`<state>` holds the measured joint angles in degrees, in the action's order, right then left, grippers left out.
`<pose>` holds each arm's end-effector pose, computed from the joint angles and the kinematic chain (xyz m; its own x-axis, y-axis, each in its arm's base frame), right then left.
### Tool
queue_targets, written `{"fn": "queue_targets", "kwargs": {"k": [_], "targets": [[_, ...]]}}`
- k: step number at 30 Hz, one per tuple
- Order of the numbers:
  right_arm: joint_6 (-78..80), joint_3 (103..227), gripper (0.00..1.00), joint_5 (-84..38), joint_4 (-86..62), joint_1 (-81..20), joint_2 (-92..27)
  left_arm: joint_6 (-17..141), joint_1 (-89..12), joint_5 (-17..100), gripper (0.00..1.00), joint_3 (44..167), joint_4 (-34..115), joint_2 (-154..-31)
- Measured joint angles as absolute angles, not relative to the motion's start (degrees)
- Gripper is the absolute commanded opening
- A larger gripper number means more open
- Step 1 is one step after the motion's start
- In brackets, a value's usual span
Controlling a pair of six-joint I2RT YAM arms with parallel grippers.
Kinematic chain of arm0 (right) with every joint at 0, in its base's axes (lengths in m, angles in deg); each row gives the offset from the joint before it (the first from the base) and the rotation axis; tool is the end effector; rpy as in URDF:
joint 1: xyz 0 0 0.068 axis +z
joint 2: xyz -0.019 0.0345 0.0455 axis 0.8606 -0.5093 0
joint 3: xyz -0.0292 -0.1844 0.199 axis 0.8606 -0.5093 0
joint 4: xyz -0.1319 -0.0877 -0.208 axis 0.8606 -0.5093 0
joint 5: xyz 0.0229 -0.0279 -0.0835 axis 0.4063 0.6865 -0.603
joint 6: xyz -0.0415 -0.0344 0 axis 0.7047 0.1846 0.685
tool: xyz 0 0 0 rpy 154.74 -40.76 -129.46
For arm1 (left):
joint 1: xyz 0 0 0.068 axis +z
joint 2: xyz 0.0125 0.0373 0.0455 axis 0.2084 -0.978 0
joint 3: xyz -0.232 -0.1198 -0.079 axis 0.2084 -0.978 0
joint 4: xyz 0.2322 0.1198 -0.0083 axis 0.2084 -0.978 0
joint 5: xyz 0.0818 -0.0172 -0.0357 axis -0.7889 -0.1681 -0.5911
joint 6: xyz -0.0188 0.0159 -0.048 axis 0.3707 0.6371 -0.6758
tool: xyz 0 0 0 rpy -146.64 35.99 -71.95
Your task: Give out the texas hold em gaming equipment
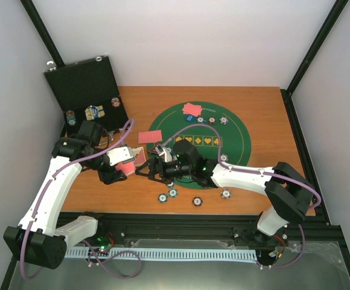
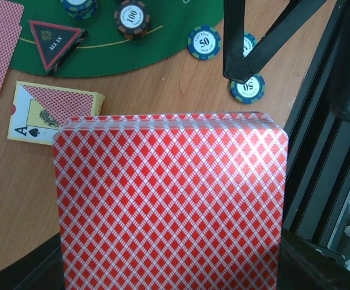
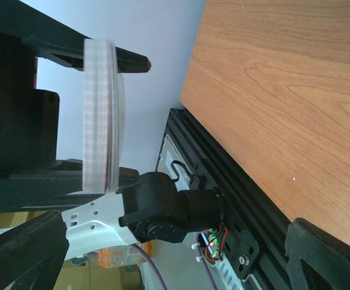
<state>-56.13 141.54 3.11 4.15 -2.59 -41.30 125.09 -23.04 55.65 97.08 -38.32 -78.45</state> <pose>0.1732 0.3009 0.2342 -0.9698 -0.1209 -0.2120 -0.2393 0.3003 0.9233 0.1585 -0.0448 0.3147 -0.3672 0.8055 -0.4651 0.9116 0.4110 -0.0079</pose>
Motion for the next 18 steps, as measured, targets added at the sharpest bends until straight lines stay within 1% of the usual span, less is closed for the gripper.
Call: {"fn": "queue_targets", "kwargs": {"k": [8,18], "targets": [[-56.41,142.98,0.97,3.52,5.29,-2.3,-42.05,125.09,-23.04,55.54,0.26,96.53,-38.49,-79.19],[-57.18,148.31,0.97,4.61,6.73,-0.68,-49.63,125.07,-23.04,56.98,0.27,96.55,-39.45,-79.83]]}}
